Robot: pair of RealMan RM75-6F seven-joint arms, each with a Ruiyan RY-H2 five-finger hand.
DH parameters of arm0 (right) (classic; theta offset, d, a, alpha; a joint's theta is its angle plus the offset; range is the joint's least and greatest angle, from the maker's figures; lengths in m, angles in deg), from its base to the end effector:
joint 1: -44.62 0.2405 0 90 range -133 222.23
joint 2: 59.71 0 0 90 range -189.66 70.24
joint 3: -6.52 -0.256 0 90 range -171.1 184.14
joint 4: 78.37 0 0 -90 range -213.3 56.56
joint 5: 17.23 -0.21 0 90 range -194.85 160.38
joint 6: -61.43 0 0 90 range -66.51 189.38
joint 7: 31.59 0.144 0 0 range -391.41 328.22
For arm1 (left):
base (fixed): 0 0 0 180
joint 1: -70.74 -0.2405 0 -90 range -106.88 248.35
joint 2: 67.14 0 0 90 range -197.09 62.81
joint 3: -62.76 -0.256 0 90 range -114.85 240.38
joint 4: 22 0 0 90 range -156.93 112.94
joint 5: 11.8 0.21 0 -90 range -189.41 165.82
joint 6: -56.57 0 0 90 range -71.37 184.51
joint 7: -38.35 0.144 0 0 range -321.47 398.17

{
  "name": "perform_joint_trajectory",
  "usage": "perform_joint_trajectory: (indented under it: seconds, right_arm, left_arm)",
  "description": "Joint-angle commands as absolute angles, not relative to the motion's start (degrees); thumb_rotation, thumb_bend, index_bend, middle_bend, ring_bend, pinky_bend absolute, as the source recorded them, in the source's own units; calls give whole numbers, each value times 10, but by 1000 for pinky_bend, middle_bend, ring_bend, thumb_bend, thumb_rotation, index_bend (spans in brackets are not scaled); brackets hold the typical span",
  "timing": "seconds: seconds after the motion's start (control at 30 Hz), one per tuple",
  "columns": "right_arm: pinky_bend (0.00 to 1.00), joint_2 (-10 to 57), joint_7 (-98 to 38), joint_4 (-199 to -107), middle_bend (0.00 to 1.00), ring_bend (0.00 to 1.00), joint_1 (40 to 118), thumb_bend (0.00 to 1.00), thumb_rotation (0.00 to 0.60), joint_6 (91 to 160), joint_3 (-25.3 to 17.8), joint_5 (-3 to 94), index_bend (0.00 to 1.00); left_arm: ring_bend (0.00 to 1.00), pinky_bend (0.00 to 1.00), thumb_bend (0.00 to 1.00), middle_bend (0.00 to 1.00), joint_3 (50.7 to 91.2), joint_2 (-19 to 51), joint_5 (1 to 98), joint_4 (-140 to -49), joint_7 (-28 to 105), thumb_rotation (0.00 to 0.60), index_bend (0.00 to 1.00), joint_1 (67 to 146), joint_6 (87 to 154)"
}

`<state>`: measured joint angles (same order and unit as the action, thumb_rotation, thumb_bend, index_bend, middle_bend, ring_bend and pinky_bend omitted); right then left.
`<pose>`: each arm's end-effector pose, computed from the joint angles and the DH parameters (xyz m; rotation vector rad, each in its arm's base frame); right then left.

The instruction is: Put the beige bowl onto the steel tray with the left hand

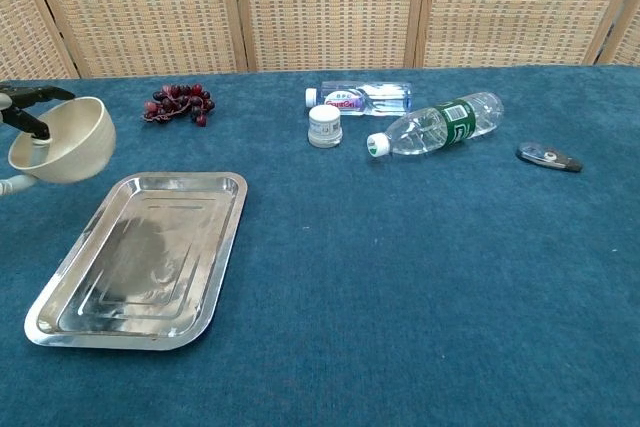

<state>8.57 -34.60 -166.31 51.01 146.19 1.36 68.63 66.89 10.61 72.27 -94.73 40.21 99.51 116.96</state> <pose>-0.3120 -0.1984 0.1480 1.3895 -0.8225 0.9058 -0.2798 0.3171 0.0660 -1.8117 -0.8018 -0.7844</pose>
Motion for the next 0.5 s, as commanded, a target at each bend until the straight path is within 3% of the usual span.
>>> perform_joint_trajectory:
  seconds: [0.03,0.5]
  right_arm:
    - [0,85,-345,-1663,0,0,510,0,600,1462,14,686,12]
    - [0,82,-337,-1662,0,0,510,0,600,1461,12,680,12]
  left_arm:
    - [0,0,469,0,640,71,753,-1035,442,600,732,1006,1152]
    - [0,0,469,0,630,92,722,-1079,516,600,730,1025,1110]
